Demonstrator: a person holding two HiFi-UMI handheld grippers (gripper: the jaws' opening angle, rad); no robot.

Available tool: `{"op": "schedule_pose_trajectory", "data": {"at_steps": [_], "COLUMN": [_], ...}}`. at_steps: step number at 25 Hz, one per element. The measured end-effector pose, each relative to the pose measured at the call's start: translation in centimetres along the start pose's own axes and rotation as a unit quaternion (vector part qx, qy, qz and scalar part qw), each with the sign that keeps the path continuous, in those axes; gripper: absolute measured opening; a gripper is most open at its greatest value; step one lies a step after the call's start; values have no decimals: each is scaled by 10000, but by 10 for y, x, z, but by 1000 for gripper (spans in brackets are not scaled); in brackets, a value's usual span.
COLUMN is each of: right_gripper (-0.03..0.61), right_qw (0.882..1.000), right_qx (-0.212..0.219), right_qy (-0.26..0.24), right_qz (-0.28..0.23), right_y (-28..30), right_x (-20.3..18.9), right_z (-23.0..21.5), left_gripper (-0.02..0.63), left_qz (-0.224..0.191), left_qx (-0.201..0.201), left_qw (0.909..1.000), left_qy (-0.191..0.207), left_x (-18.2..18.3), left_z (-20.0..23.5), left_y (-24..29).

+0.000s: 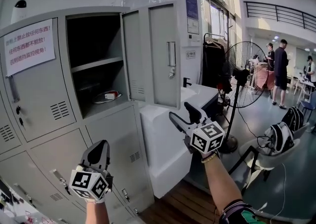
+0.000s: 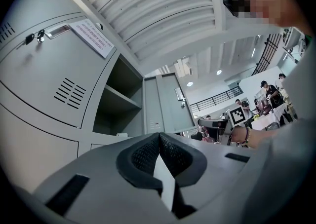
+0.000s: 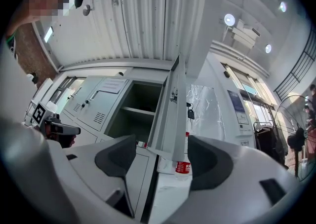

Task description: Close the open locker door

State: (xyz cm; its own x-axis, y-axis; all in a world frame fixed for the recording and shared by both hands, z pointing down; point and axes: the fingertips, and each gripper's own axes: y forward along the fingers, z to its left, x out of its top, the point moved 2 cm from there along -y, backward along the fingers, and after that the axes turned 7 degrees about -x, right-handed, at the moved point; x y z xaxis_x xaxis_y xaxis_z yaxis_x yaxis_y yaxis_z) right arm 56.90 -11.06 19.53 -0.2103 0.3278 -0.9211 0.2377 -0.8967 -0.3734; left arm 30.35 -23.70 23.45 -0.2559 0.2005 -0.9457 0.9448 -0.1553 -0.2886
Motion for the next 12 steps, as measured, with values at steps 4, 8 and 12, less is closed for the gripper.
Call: {"op": "schedule_pose_trajectory", "data": {"at_steps": [4,8,12], "right_gripper": [301,279,219], "right_qw": [10000,10000,9998], "right_qx": [13,40,-92], "right_qy": [-40,10,78], "right_qz": [-52,-66,-139], "right_y": [12,20,24], "right_x": [4,1,0], "right_z": [-5,-7,-13], "left_gripper": [21,21,21], "left_qz": [-33,14,119], "left_qx": [51,97,199], "left_qw": [10000,9999,9997], "left_qy": [27,43,12], "left_x": [-1,-7,-9], "left_z": [1,3,5], "left_y": [2,0,-2]}}
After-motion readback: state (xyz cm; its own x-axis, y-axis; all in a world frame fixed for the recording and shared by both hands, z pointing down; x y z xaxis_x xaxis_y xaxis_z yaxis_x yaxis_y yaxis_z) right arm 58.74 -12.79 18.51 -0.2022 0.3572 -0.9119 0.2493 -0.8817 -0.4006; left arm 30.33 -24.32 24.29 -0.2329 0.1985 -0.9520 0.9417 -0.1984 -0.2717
